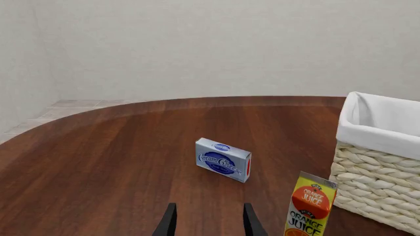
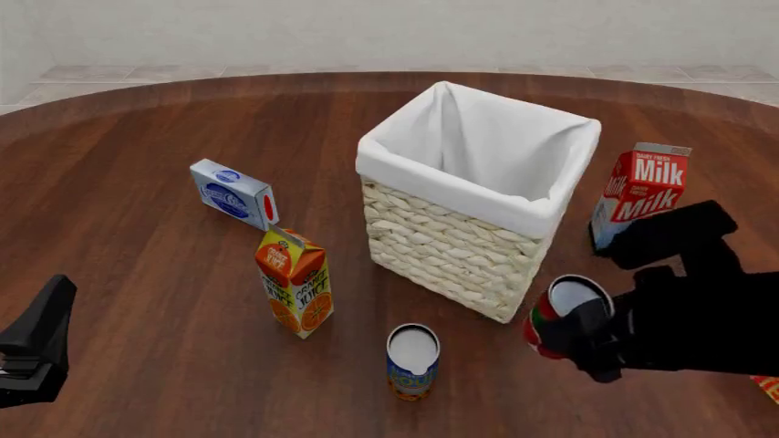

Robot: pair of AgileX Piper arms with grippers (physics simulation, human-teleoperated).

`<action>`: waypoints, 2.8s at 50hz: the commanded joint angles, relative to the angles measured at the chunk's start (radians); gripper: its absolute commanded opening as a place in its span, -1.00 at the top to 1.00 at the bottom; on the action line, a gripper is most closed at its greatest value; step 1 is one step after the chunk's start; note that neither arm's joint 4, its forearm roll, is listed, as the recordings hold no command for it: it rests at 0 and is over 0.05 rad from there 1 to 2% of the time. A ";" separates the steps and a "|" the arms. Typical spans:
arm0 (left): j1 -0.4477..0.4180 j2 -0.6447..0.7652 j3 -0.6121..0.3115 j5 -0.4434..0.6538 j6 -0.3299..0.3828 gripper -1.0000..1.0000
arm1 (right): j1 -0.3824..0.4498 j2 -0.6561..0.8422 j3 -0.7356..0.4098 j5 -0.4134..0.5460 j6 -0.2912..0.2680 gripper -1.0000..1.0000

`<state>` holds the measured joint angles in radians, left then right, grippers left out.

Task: Pick up the tomato sauce, and put it in the basket.

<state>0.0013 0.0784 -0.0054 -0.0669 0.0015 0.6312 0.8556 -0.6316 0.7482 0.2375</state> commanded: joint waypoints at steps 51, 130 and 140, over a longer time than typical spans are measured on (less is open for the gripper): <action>0.000 0.000 0.000 0.000 0.000 -1.00 | -0.032 -0.079 -0.349 0.272 -0.104 1.00; 0.000 0.000 0.000 0.000 0.000 -1.00 | -0.055 0.247 -0.606 0.146 -0.114 1.00; 0.000 0.000 0.000 0.000 0.000 -1.00 | -0.059 0.282 -0.609 0.116 -0.108 1.00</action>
<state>0.0013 0.0785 -0.0054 -0.0669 0.0014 0.5789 1.1030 -1.2344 0.8964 0.1071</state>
